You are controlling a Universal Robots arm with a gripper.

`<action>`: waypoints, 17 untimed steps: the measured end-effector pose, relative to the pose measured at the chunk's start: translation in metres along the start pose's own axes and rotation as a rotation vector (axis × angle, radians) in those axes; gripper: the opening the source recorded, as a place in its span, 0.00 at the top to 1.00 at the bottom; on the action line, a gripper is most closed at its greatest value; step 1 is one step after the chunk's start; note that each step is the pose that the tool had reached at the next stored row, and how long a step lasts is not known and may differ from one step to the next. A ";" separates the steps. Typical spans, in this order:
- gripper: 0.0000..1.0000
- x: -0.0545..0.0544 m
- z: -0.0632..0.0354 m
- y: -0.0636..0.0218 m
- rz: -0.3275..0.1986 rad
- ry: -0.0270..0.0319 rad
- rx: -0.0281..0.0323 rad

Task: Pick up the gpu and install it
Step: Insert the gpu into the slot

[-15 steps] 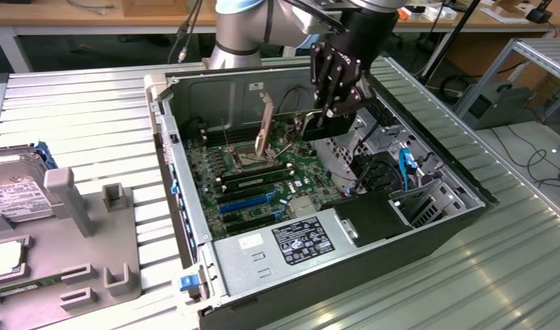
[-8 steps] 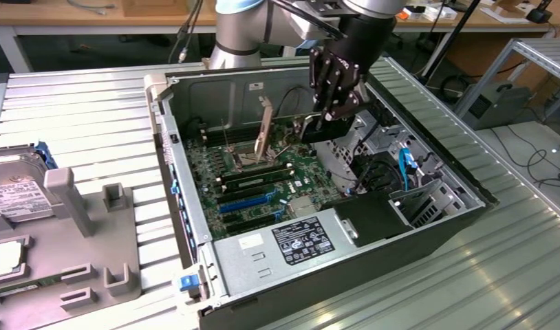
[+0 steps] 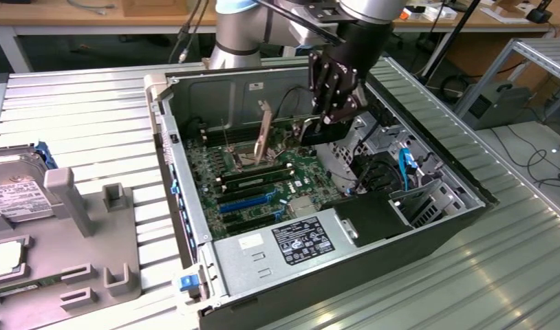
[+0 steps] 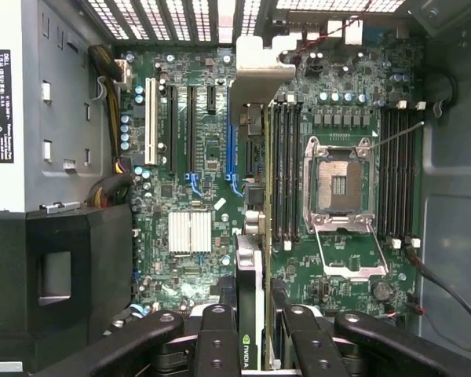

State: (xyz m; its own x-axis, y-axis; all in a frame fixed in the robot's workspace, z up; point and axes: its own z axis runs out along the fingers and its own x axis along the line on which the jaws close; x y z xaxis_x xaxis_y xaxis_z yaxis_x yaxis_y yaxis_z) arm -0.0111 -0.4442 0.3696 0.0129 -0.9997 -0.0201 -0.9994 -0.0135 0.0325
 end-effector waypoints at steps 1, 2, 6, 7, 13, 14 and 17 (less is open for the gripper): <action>0.73 0.000 0.0010 0.0000 0.000 0.0001 0.0000; 0.73 0.000 0.0016 0.0000 0.000 0.0000 0.0000; 0.73 0.000 0.0048 -0.0002 0.000 0.0001 0.0000; 0.73 0.000 0.0058 -0.0002 0.000 0.0000 0.0000; 0.73 0.000 0.0104 -0.0003 0.000 0.0000 0.0000; 0.73 0.000 0.0112 -0.0004 0.000 0.0000 0.0000; 0.73 0.000 0.0136 -0.0004 0.000 0.0001 0.0000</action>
State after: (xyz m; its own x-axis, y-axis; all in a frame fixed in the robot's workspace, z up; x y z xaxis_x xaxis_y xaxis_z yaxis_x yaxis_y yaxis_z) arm -0.0111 -0.4442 0.3560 0.0129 -0.9997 -0.0201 -0.9994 -0.0135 0.0325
